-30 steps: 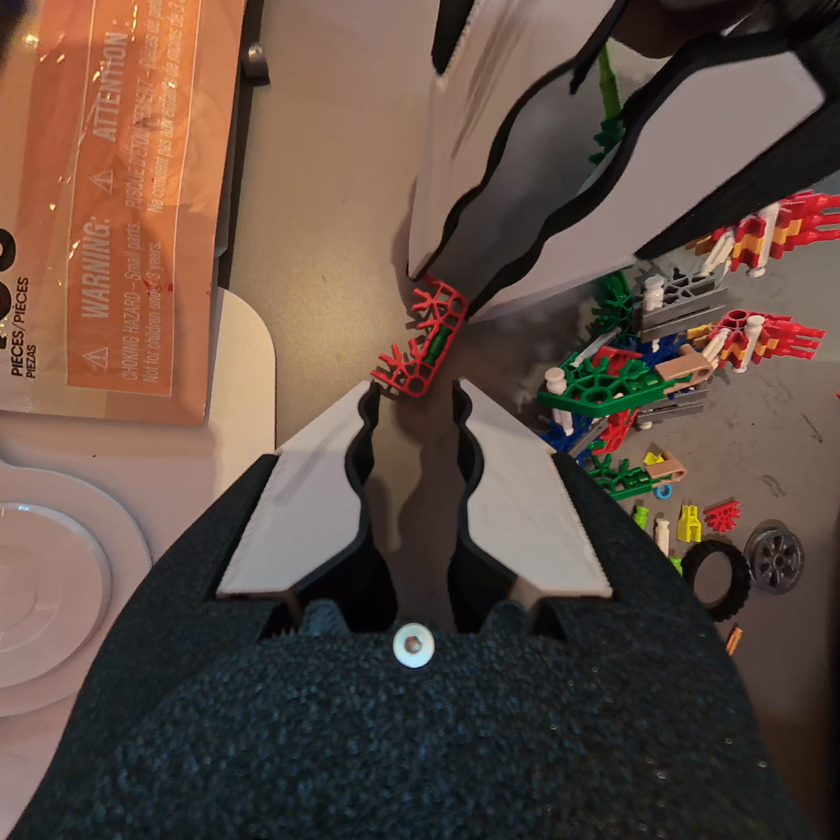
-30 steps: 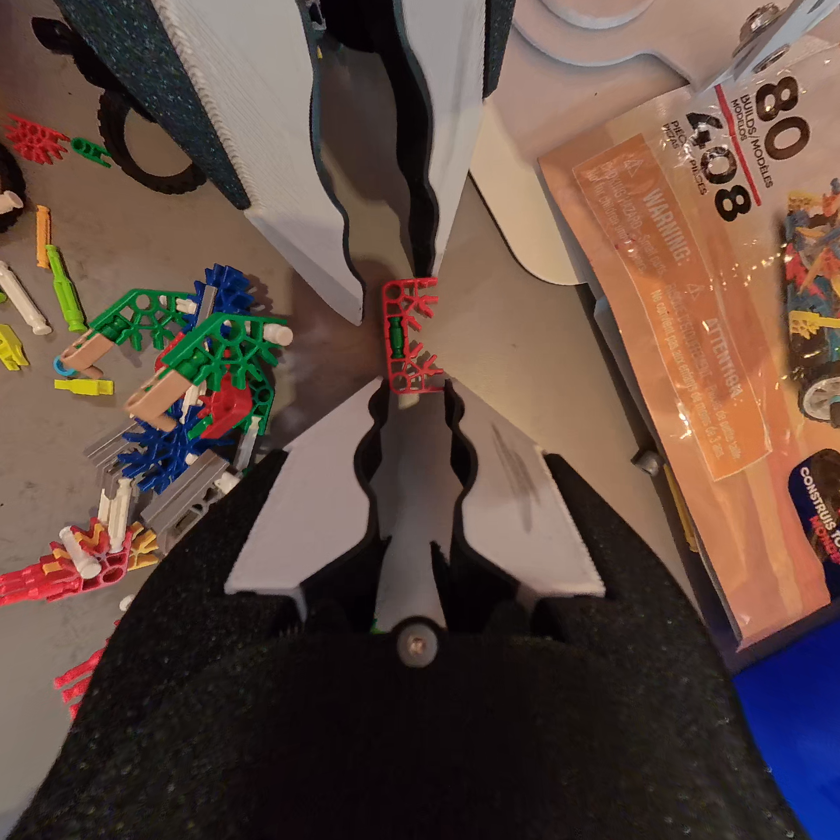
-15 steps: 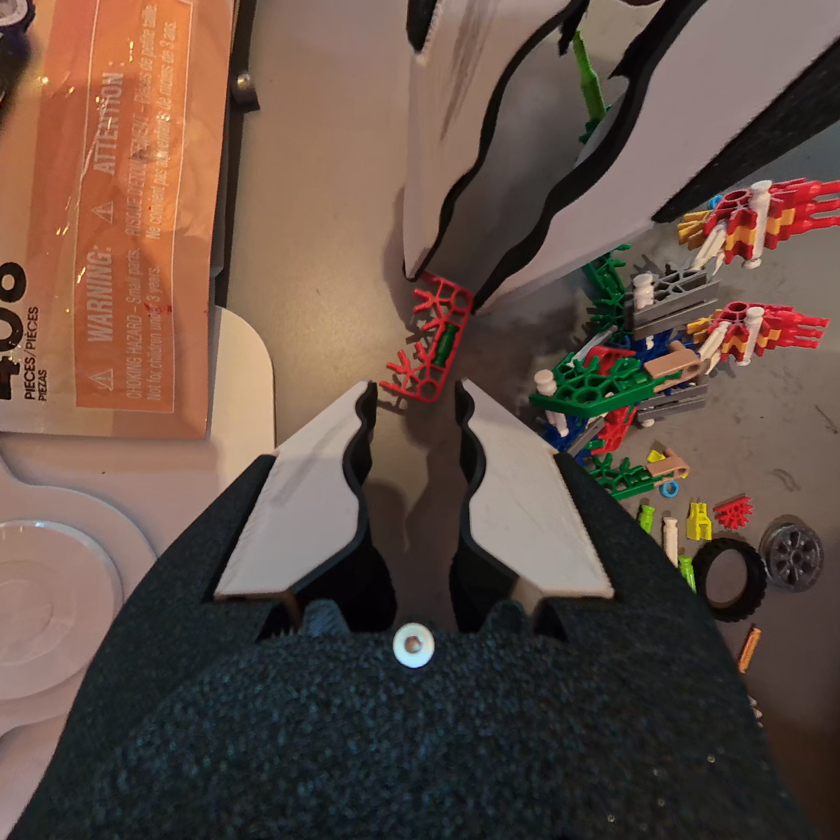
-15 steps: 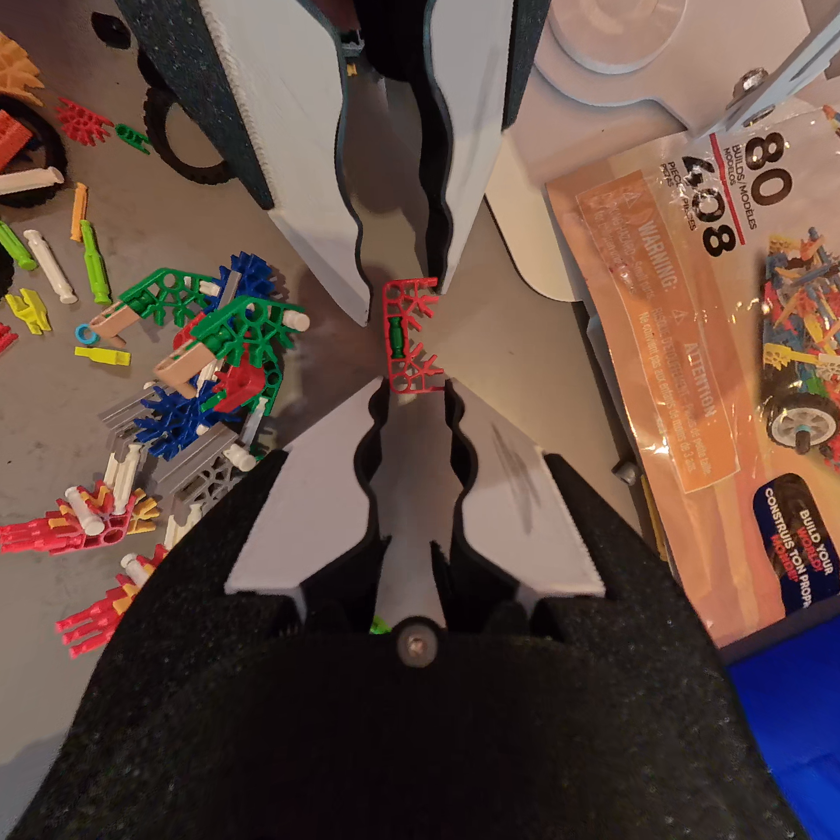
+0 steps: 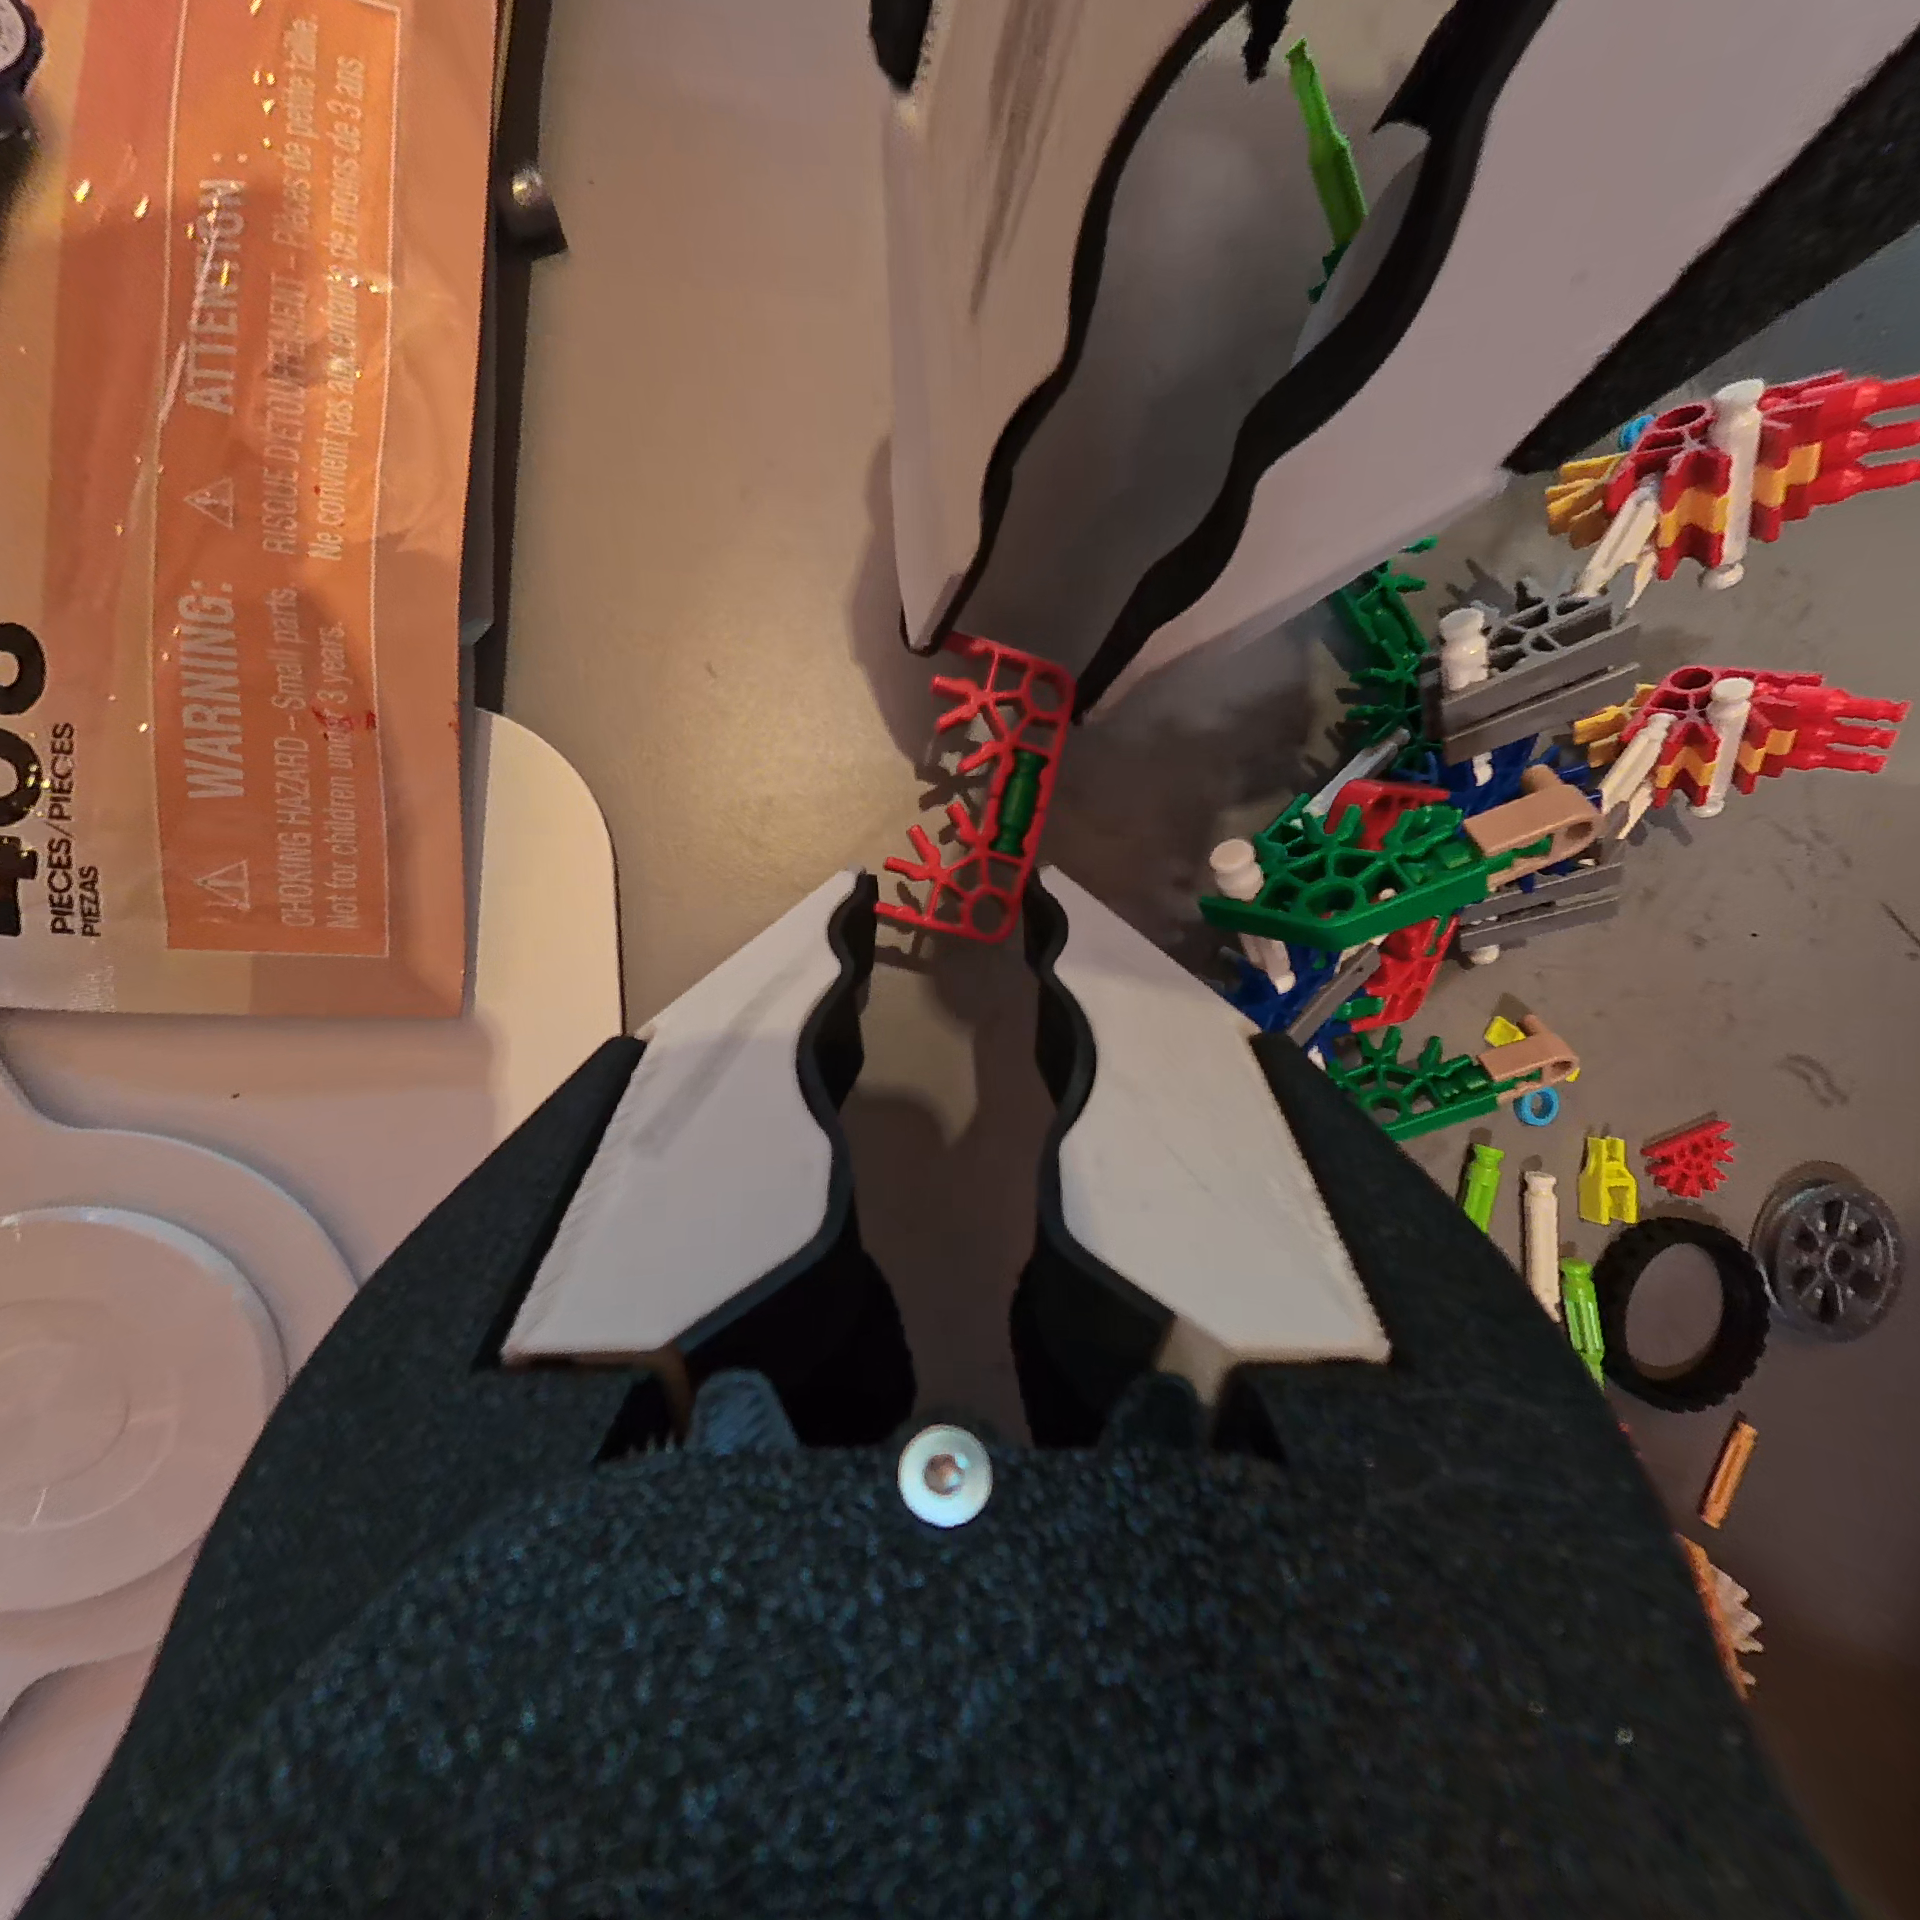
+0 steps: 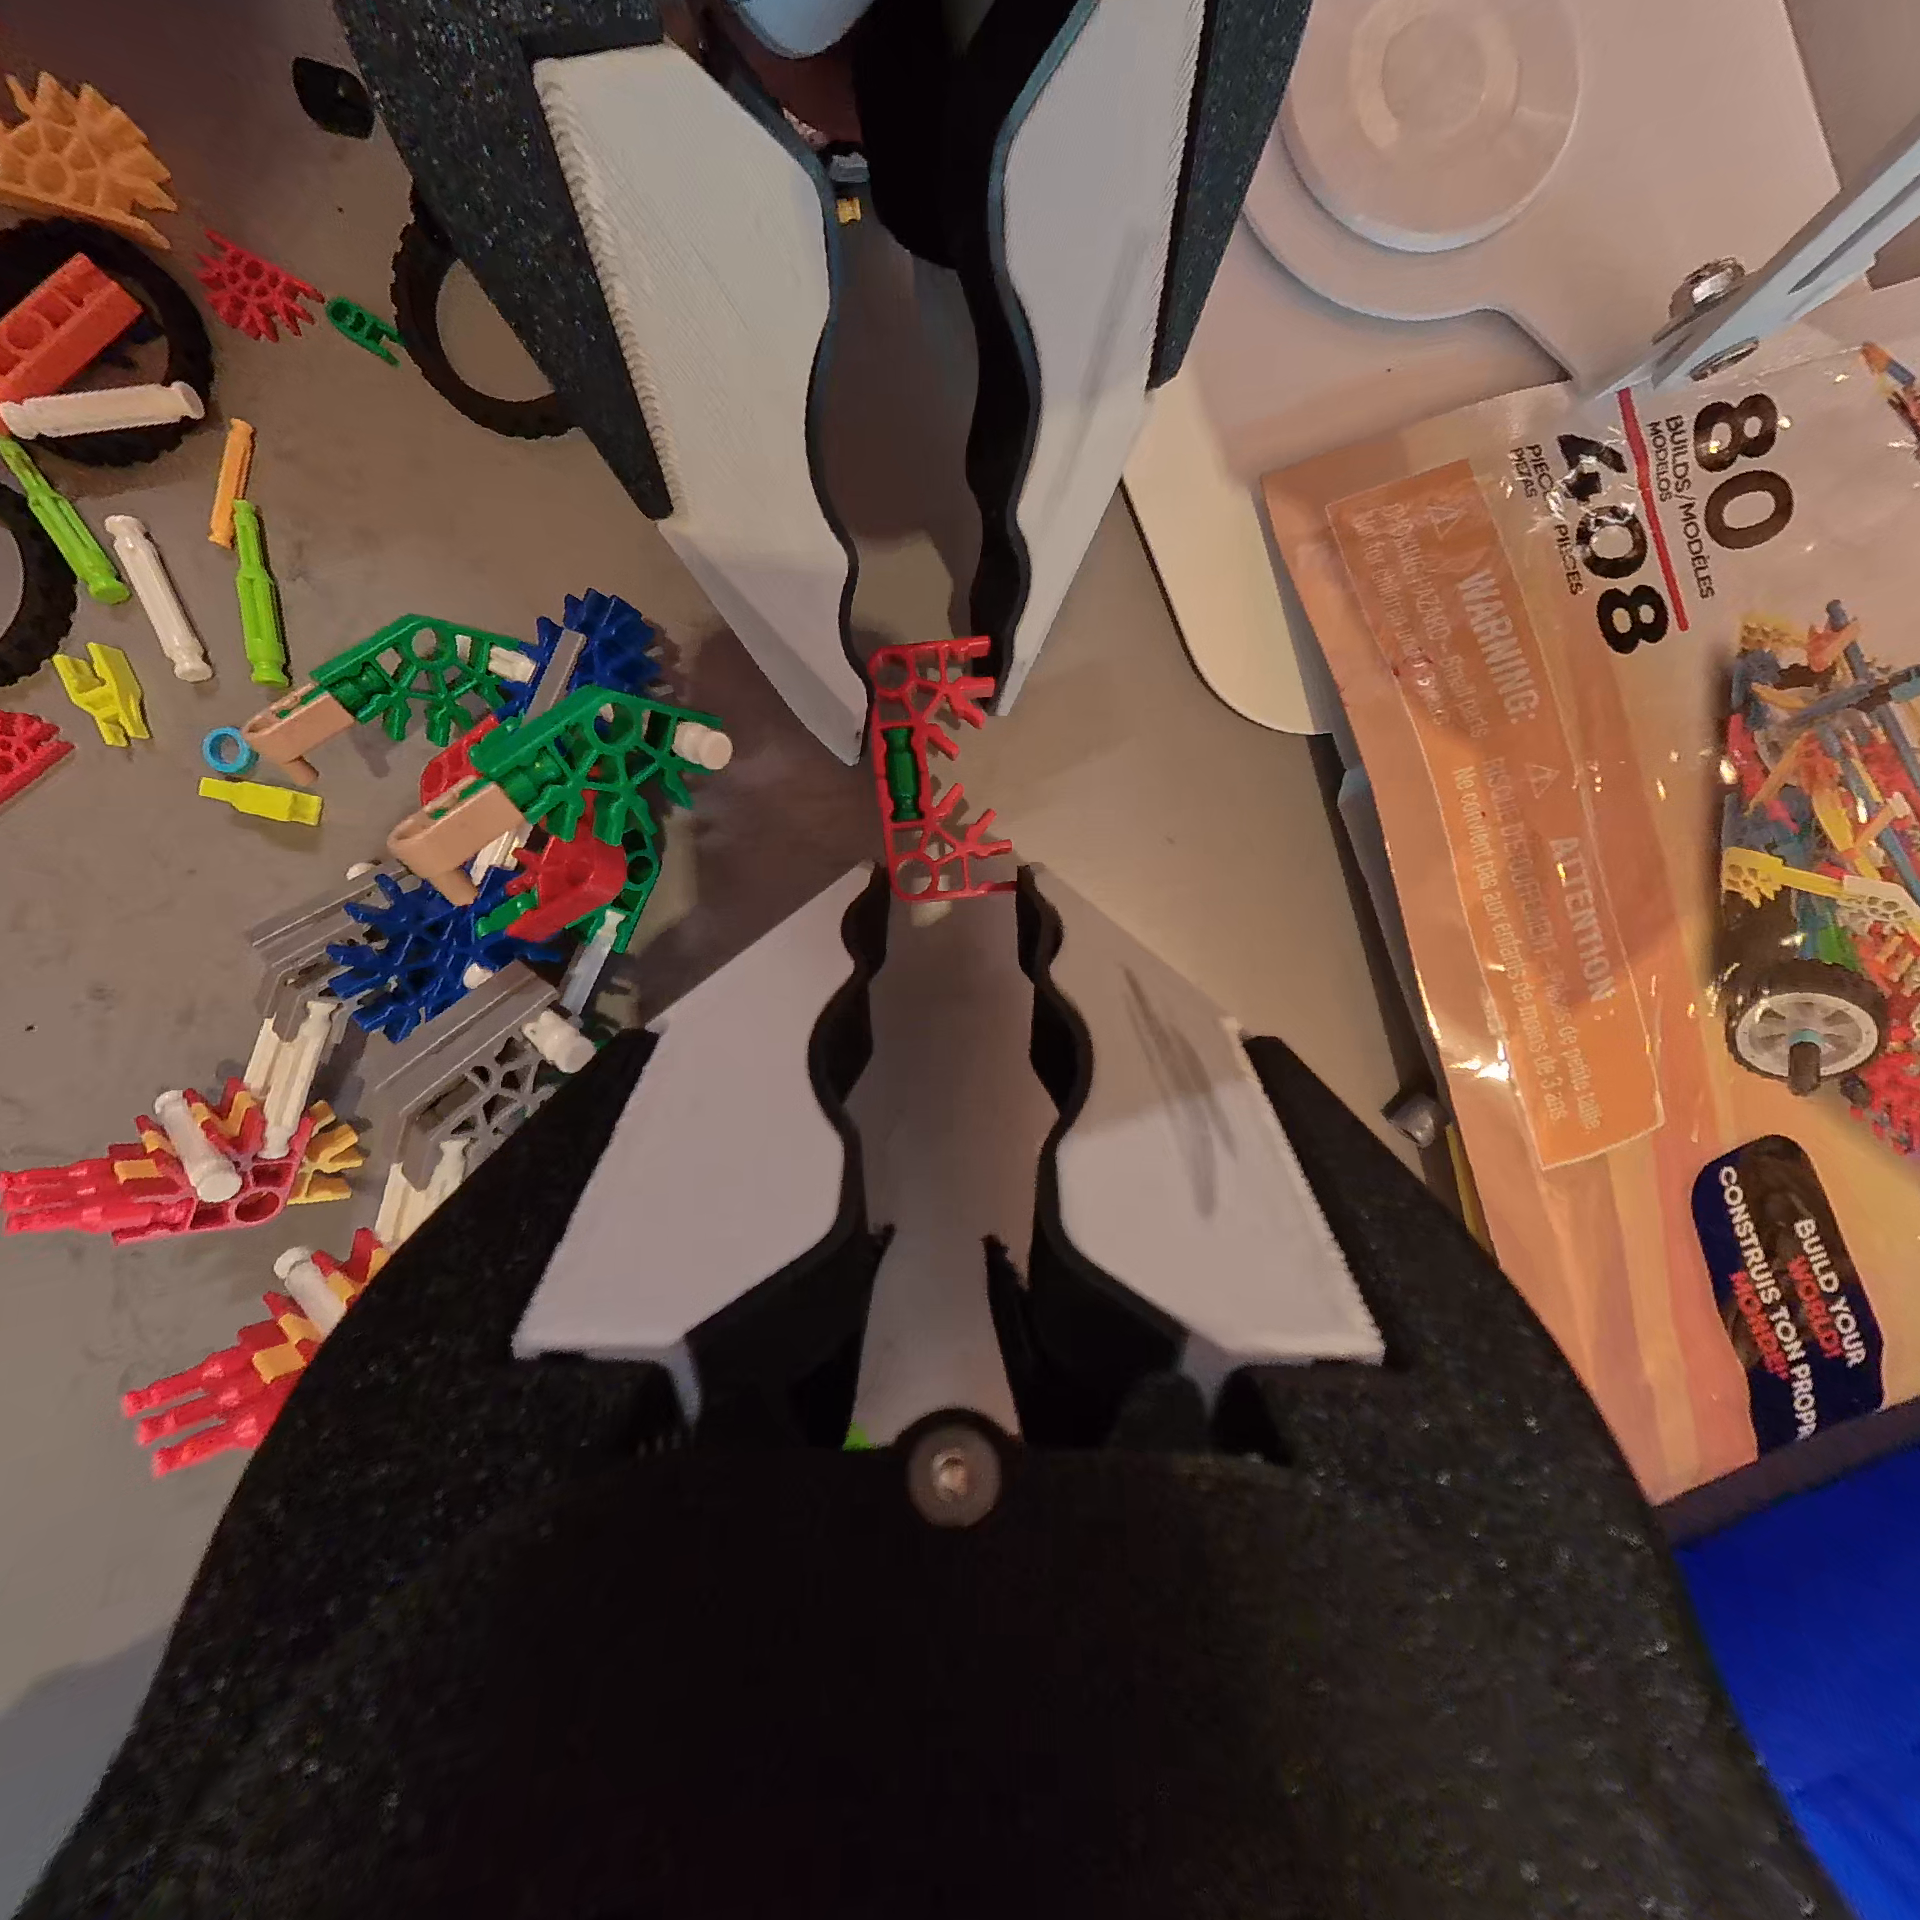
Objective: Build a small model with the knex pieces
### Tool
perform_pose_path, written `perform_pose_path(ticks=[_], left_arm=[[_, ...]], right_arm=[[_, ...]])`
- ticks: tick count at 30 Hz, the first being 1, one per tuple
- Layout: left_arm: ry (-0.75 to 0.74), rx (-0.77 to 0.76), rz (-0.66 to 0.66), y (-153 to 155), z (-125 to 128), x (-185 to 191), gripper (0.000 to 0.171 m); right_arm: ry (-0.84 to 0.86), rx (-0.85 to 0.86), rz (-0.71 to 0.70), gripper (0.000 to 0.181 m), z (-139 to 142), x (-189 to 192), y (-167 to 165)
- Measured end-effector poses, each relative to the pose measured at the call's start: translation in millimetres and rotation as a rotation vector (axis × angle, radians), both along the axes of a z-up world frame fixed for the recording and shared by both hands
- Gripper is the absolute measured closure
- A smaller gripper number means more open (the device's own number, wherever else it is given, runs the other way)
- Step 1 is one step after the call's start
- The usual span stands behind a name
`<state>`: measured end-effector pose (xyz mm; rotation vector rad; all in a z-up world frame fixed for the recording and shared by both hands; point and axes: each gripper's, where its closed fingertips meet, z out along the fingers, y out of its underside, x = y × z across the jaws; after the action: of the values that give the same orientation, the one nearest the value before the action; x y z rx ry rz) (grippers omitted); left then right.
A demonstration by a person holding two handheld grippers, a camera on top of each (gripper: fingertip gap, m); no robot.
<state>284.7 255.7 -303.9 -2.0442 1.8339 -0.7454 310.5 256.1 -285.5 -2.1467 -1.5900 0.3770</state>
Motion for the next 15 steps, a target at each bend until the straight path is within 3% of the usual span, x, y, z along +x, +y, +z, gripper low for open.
perform_pose_path(ticks=[15], left_arm=[[-0.026,0.007,0.030,5.4,5.4,1.2,0.146]], right_arm=[[0.014,0.042,-0.073,0.147,5.9,5.8,7.2]])
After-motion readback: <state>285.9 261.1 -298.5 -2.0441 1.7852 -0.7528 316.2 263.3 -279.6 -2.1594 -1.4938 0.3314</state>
